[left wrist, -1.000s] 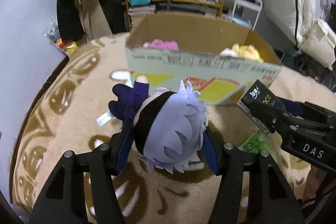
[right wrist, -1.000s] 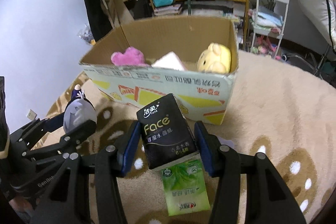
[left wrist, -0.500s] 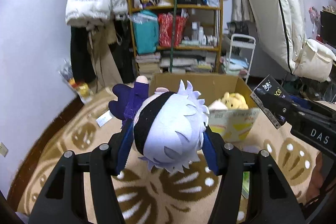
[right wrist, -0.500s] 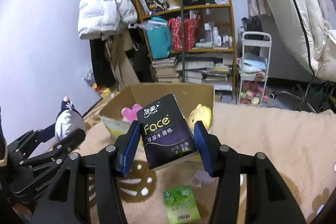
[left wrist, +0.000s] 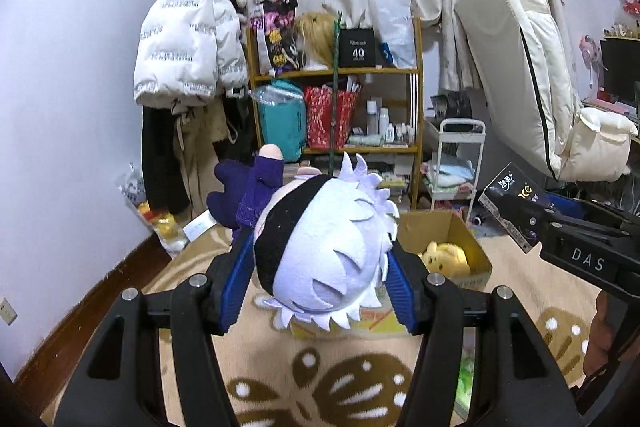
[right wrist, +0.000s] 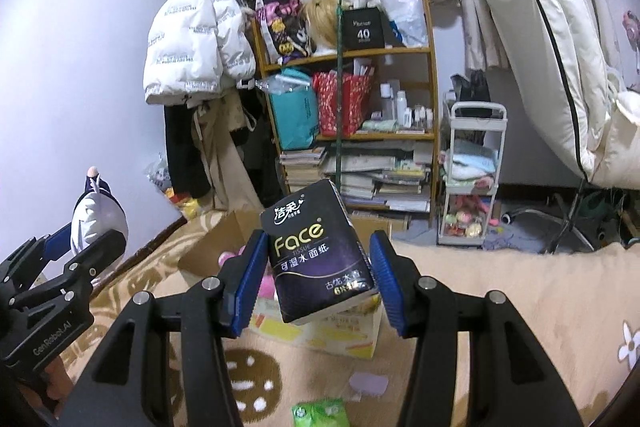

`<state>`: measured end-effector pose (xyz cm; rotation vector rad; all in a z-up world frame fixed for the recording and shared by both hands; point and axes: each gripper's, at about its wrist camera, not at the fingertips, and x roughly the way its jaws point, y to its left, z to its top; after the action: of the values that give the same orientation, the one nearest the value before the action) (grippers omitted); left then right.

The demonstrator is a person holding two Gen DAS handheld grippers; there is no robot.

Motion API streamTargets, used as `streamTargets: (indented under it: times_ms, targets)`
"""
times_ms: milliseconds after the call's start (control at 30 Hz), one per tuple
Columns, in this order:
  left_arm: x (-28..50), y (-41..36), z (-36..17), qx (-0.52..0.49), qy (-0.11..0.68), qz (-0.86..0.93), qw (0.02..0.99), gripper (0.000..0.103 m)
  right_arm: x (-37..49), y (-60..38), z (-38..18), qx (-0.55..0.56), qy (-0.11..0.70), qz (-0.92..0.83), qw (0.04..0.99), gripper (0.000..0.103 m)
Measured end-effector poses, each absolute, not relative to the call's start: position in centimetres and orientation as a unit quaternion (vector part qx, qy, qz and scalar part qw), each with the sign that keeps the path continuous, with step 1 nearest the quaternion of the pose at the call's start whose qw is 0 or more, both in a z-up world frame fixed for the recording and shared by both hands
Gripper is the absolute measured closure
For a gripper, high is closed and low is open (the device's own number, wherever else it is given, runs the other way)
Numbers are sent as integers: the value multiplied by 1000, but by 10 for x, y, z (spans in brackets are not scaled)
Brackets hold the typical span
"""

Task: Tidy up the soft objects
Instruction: 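Lift the plush doll and tissue pack and carry them over the box, then lower the plush doll and tissue pack into the box and open both grippers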

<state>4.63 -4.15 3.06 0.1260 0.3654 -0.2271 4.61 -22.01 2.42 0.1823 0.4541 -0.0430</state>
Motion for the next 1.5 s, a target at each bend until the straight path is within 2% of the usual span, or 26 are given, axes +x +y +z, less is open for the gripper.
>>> streamTargets:
  times_ms: [200, 600, 1500]
  targets:
    - [59, -54, 48, 69, 153, -110, 980, 44, 56, -225, 36, 97, 206, -25, 973, 48]
    - [91, -78, 56, 85, 150, -127, 977, 44, 75, -227, 53, 59, 185, -21, 981, 48]
    - [140, -83, -15, 88, 233, -130, 960, 43, 118, -243, -20, 86, 269, -12, 959, 48]
